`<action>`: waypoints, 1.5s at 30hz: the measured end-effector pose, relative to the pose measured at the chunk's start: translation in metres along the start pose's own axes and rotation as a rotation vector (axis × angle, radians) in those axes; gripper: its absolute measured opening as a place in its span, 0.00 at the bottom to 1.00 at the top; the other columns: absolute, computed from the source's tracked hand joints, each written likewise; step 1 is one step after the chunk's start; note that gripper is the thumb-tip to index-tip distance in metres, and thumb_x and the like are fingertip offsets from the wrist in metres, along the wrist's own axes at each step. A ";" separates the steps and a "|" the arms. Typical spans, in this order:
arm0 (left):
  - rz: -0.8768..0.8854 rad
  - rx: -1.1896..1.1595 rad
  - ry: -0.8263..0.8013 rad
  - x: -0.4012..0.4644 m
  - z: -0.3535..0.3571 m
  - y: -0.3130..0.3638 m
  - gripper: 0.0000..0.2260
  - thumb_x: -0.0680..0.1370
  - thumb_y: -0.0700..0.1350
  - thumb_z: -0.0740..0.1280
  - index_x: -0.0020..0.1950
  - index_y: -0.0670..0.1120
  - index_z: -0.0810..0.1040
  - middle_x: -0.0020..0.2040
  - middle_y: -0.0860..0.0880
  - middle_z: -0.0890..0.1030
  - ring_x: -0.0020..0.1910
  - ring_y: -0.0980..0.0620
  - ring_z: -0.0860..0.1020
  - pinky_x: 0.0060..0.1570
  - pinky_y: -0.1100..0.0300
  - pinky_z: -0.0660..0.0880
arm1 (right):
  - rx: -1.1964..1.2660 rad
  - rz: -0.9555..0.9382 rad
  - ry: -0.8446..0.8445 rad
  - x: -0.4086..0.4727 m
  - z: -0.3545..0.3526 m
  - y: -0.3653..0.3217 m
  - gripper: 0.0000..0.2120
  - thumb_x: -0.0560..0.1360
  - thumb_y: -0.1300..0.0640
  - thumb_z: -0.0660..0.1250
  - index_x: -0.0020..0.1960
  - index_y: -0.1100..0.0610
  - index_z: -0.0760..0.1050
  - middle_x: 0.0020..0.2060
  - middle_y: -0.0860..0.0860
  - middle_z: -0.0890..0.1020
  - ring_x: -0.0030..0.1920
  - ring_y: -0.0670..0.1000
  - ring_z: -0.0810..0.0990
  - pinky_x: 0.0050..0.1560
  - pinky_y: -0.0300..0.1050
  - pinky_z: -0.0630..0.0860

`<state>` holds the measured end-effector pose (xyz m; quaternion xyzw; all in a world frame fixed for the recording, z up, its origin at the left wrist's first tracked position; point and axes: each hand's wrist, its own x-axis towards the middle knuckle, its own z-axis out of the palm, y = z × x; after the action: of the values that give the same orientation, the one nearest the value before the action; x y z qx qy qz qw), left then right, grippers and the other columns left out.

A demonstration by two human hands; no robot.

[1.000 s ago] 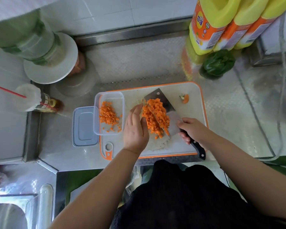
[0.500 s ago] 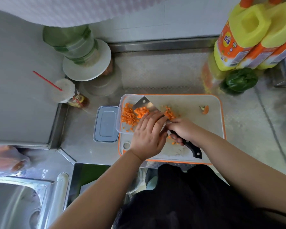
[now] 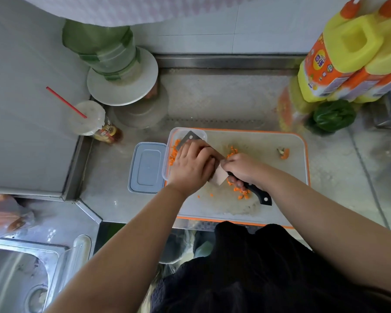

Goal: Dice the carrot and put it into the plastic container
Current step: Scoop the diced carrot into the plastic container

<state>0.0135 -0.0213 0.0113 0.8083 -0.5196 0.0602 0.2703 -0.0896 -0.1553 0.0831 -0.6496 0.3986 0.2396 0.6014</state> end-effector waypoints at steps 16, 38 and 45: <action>-0.397 0.213 -0.030 0.000 -0.002 -0.038 0.05 0.76 0.43 0.65 0.46 0.45 0.80 0.45 0.46 0.80 0.46 0.40 0.76 0.48 0.52 0.69 | -0.098 -0.030 0.058 -0.016 -0.024 0.012 0.13 0.81 0.54 0.57 0.38 0.55 0.67 0.26 0.52 0.69 0.21 0.49 0.63 0.24 0.38 0.63; -0.481 0.251 0.028 -0.014 -0.006 0.010 0.15 0.79 0.49 0.58 0.48 0.46 0.83 0.48 0.46 0.82 0.50 0.40 0.75 0.60 0.47 0.68 | -0.141 -0.180 0.299 -0.028 -0.059 0.067 0.15 0.82 0.49 0.54 0.40 0.55 0.67 0.29 0.54 0.70 0.27 0.52 0.69 0.30 0.46 0.70; -0.063 0.030 -0.060 0.019 0.025 0.055 0.16 0.74 0.34 0.65 0.61 0.43 0.79 0.59 0.43 0.79 0.57 0.41 0.75 0.55 0.49 0.71 | -0.170 -0.063 0.436 -0.014 -0.079 0.122 0.15 0.83 0.50 0.50 0.39 0.53 0.64 0.32 0.54 0.70 0.28 0.51 0.69 0.30 0.44 0.69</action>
<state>-0.0304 -0.0663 0.0179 0.8298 -0.5006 0.0352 0.2442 -0.2089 -0.2239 0.0344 -0.7464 0.4771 0.1075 0.4514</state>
